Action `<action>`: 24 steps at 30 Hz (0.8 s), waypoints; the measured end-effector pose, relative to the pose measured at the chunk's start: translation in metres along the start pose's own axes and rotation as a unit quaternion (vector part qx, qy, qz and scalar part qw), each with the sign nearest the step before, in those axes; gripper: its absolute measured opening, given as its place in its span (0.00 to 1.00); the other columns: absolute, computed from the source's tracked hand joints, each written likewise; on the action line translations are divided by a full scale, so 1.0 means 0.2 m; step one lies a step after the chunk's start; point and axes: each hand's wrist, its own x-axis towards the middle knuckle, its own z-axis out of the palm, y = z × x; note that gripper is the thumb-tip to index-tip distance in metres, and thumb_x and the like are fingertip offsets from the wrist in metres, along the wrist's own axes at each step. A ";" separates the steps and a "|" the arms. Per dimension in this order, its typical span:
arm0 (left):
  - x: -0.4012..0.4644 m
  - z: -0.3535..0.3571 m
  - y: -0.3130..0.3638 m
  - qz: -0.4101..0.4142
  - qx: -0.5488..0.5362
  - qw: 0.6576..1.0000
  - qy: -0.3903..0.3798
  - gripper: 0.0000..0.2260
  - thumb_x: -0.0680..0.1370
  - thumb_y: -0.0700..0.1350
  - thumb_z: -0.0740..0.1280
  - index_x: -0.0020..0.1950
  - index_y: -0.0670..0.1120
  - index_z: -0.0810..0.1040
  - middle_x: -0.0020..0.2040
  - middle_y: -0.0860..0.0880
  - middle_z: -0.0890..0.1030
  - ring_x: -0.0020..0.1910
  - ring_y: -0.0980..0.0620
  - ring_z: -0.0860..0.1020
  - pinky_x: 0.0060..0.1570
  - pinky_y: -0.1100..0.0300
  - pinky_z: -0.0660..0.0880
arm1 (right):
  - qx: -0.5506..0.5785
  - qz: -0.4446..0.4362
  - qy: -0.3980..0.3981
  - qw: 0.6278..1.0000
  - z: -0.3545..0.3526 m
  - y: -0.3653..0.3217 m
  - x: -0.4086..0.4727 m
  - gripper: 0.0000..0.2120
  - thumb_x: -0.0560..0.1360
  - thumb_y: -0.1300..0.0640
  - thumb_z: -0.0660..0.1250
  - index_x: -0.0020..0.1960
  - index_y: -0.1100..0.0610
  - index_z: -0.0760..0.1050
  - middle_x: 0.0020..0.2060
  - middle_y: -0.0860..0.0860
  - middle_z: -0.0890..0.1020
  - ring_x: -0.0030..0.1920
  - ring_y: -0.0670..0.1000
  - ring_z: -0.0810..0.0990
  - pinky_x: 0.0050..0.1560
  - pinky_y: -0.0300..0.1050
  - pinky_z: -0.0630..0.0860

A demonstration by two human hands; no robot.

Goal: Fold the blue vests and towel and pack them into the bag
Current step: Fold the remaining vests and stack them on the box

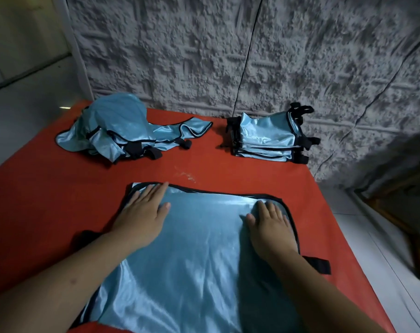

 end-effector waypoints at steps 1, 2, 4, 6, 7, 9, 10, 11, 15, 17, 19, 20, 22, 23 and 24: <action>0.01 0.00 0.01 -0.015 -0.003 1.000 0.005 0.26 0.85 0.55 0.47 0.83 0.52 0.48 0.83 0.55 0.50 0.81 0.57 0.45 0.80 0.56 0.42 | -0.005 0.016 0.015 1.000 0.00 0.01 0.01 0.31 0.83 0.38 0.49 0.79 0.54 0.58 0.79 0.52 0.61 0.80 0.54 0.56 0.78 0.52 0.55; 0.02 0.00 0.02 -0.026 -0.002 1.000 0.007 0.26 0.85 0.55 0.47 0.83 0.50 0.51 0.83 0.53 0.50 0.81 0.56 0.46 0.80 0.56 0.43 | -0.013 0.025 0.033 0.999 -0.01 0.01 0.02 0.27 0.83 0.41 0.51 0.77 0.55 0.62 0.77 0.52 0.66 0.77 0.54 0.61 0.76 0.52 0.61; 0.06 0.00 0.03 -0.033 -0.022 0.999 0.031 0.24 0.85 0.53 0.52 0.81 0.49 0.59 0.82 0.51 0.57 0.81 0.52 0.53 0.79 0.54 0.51 | -0.017 0.041 0.087 0.995 -0.04 -0.01 0.05 0.18 0.81 0.50 0.56 0.66 0.54 0.73 0.66 0.53 0.77 0.67 0.56 0.73 0.63 0.52 0.71; 0.09 -0.03 0.02 -0.020 -0.030 0.993 0.109 0.19 0.83 0.49 0.60 0.73 0.48 0.74 0.74 0.50 0.72 0.71 0.45 0.69 0.71 0.50 0.67 | -0.018 0.059 0.145 0.987 -0.09 -0.02 0.10 0.13 0.79 0.54 0.59 0.59 0.52 0.78 0.56 0.54 0.82 0.58 0.60 0.77 0.52 0.52 0.72; 0.12 -0.05 0.02 -0.017 -0.023 0.989 0.147 0.16 0.82 0.47 0.63 0.69 0.47 0.78 0.68 0.49 0.78 0.64 0.43 0.74 0.65 0.49 0.71 | -0.016 0.069 0.169 0.983 -0.12 -0.01 0.12 0.13 0.79 0.54 0.60 0.59 0.51 0.79 0.55 0.54 0.82 0.57 0.61 0.76 0.51 0.52 0.72; 0.17 -0.09 -0.01 -0.041 -0.016 0.985 0.168 0.14 0.80 0.45 0.68 0.65 0.46 0.81 0.62 0.46 0.82 0.57 0.41 0.75 0.60 0.49 0.73 | 0.005 0.103 0.175 0.979 -0.16 0.03 0.19 0.15 0.79 0.53 0.63 0.64 0.49 0.79 0.57 0.56 0.82 0.59 0.62 0.75 0.54 0.54 0.72; 0.19 -0.10 -0.02 -0.055 -0.013 0.985 0.161 0.14 0.79 0.45 0.70 0.64 0.45 0.82 0.59 0.45 0.83 0.56 0.40 0.76 0.59 0.49 0.73 | 0.015 0.120 0.159 0.980 -0.17 0.06 0.21 0.15 0.79 0.53 0.64 0.64 0.49 0.80 0.57 0.56 0.82 0.59 0.63 0.76 0.56 0.54 0.72; 0.21 -0.11 -0.03 -0.067 -0.018 0.985 0.156 0.13 0.78 0.45 0.72 0.61 0.46 0.83 0.56 0.45 0.84 0.54 0.40 0.76 0.57 0.49 0.74 | 0.023 0.131 0.139 0.981 -0.17 0.09 0.23 0.13 0.78 0.53 0.65 0.62 0.49 0.81 0.56 0.56 0.83 0.57 0.63 0.78 0.56 0.53 0.74; 0.25 -0.15 -0.03 -0.117 -0.074 0.976 0.167 0.06 0.76 0.43 0.73 0.39 0.52 0.81 0.38 0.53 0.81 0.43 0.45 0.79 0.43 0.54 0.77 | 0.085 0.123 0.118 0.982 -0.17 0.12 0.26 0.08 0.76 0.54 0.70 0.53 0.53 0.84 0.50 0.58 0.85 0.51 0.63 0.81 0.49 0.50 0.77; 0.26 -0.16 -0.04 -0.148 -0.079 0.972 0.166 0.10 0.77 0.44 0.72 0.36 0.53 0.79 0.35 0.55 0.79 0.39 0.47 0.78 0.39 0.56 0.76 | 0.105 0.132 0.133 0.977 -0.16 0.13 0.27 0.08 0.77 0.54 0.69 0.53 0.54 0.85 0.49 0.59 0.85 0.51 0.64 0.82 0.47 0.50 0.75; 0.27 -0.15 -0.05 -0.170 -0.079 0.968 0.169 0.09 0.78 0.45 0.71 0.38 0.52 0.80 0.39 0.51 0.82 0.39 0.45 0.78 0.38 0.56 0.73 | 0.127 0.153 0.144 0.969 -0.16 0.13 0.28 0.10 0.78 0.52 0.68 0.53 0.55 0.84 0.48 0.59 0.85 0.51 0.63 0.81 0.46 0.49 0.74; 0.28 -0.14 -0.05 -0.171 -0.072 0.967 0.173 0.07 0.79 0.45 0.70 0.40 0.51 0.81 0.41 0.49 0.84 0.40 0.44 0.79 0.38 0.56 0.72 | 0.129 0.164 0.144 0.967 -0.15 0.13 0.28 0.10 0.78 0.51 0.68 0.52 0.55 0.84 0.48 0.59 0.85 0.50 0.63 0.81 0.46 0.49 0.74; 0.29 -0.13 -0.05 -0.167 -0.049 0.968 0.183 0.06 0.80 0.46 0.68 0.45 0.48 0.81 0.45 0.45 0.84 0.45 0.40 0.80 0.39 0.54 0.73 | 0.123 0.180 0.135 0.966 -0.14 0.13 0.29 0.11 0.78 0.49 0.67 0.51 0.55 0.83 0.47 0.58 0.85 0.50 0.63 0.82 0.47 0.49 0.75; 0.29 -0.12 -0.06 -0.167 -0.035 0.967 0.187 0.07 0.81 0.48 0.67 0.46 0.47 0.80 0.45 0.44 0.84 0.47 0.39 0.80 0.40 0.53 0.73 | 0.120 0.184 0.132 0.967 -0.13 0.12 0.30 0.11 0.78 0.48 0.66 0.51 0.54 0.83 0.46 0.58 0.85 0.50 0.63 0.82 0.48 0.49 0.76; 0.29 -0.11 -0.06 -0.167 -0.022 0.967 0.189 0.08 0.81 0.49 0.66 0.47 0.46 0.79 0.45 0.43 0.83 0.47 0.38 0.80 0.40 0.52 0.72 | 0.115 0.183 0.131 0.967 -0.12 0.12 0.30 0.12 0.77 0.48 0.66 0.51 0.54 0.83 0.46 0.58 0.85 0.50 0.63 0.81 0.49 0.50 0.76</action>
